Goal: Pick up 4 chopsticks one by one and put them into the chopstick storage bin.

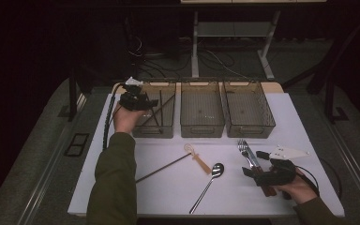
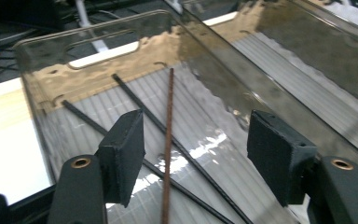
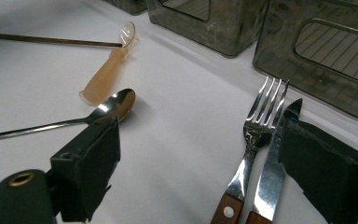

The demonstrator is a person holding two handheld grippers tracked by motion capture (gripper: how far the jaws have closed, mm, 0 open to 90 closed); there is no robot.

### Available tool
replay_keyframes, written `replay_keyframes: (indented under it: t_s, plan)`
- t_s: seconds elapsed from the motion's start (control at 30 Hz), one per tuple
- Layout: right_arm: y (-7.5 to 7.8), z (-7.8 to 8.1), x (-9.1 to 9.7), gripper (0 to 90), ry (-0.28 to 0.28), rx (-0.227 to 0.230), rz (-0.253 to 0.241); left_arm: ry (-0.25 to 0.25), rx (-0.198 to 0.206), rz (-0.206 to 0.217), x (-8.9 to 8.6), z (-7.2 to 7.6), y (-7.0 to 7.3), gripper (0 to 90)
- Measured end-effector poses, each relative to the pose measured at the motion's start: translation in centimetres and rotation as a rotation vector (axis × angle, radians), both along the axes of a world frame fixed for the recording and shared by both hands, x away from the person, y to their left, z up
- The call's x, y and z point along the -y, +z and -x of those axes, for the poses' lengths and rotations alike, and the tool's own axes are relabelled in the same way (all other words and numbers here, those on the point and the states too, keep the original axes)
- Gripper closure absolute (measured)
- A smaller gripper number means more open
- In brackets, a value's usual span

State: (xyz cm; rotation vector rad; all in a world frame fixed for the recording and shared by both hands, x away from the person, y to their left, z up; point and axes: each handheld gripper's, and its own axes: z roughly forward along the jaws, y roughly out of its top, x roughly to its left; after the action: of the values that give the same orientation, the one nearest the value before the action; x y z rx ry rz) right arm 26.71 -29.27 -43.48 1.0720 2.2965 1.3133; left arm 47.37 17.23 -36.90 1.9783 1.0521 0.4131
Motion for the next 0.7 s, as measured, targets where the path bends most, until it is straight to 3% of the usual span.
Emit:
replay_keyframes:
  t_s: [0.13,0.3,0.7]
  plan:
    - [0.0,0.0,-0.1,13.2,0.003,0.006,0.005,-0.045,-0.025,0.032,0.0,0.8,0.1,28.2]
    - [0.1,0.0,-0.1,13.2,0.001,0.004,0.002,-0.088,-0.014,0.054,-0.2,2.4,0.5,23.1]
    - [0.0,0.0,-0.1,13.2,-0.002,0.006,0.005,-0.183,-0.007,0.019,-0.6,7.5,1.2,16.1]
